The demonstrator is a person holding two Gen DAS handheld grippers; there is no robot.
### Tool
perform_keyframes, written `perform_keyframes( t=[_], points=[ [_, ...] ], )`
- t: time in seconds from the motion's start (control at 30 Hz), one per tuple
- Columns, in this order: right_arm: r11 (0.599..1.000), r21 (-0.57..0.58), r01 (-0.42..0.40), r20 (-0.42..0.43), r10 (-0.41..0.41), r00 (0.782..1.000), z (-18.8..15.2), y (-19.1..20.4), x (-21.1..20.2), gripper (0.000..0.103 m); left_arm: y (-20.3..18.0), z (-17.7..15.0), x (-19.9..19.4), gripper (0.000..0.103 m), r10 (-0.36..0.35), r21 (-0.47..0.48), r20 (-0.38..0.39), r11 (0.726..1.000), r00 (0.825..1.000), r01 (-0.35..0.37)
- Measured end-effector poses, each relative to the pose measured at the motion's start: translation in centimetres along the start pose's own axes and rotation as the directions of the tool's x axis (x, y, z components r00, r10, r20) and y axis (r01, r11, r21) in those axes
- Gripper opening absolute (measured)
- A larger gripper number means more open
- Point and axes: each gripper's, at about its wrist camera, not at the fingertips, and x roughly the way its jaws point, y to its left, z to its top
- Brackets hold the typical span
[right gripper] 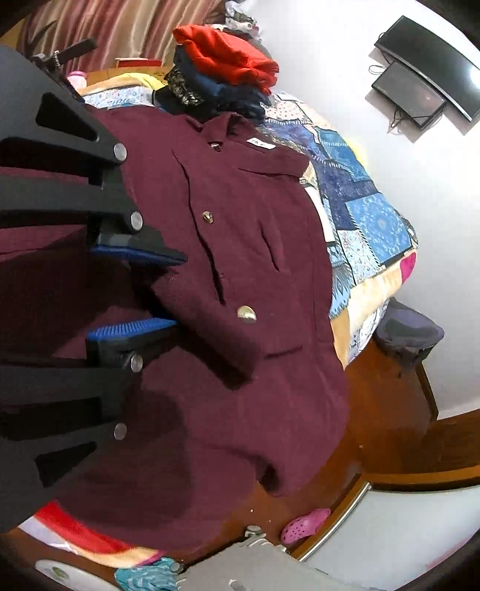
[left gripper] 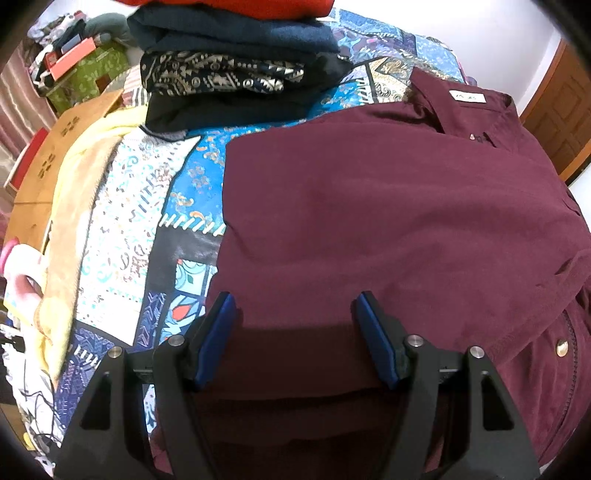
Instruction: Fold large clothes
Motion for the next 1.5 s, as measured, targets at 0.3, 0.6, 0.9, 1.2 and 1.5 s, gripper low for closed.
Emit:
perform_keyframes(
  t=[0.3,0.6,0.9,1.2,1.5],
  points=[
    [0.999,-0.009,0.053,0.144,-0.051,0.988,0.8,-1.9,-6.2,0.047,-2.1,2.7,-4.6,0.067,0.003,0.045,0.136,0.999,0.991,-0.009],
    [0.991,0.102,0.087,0.259,-0.111,0.959,1.1,-6.5,-10.9,0.066,-7.8,6.4,-9.6,0.067,-0.107,0.159,0.282,0.985,0.954,0.063],
    [0.965,0.257,0.055,0.161,-0.099,0.982,0.0,-12.1,-8.2,0.067,-14.9,7.6,-10.2,0.07,-0.207,0.295,0.315,0.949,0.926,0.112],
    [0.889,0.451,-0.083,-0.014,0.099,0.995,-1.2,-17.3,-0.6,0.067,-19.0,6.8,-8.2,0.07,-0.225,0.375,0.26,0.92,0.939,0.117],
    [0.85,0.526,-0.014,-0.003,0.018,1.0,0.8,-19.9,2.4,0.052,-18.3,6.5,-6.5,0.07,-0.178,0.351,0.228,0.932,0.957,0.09]
  ],
)
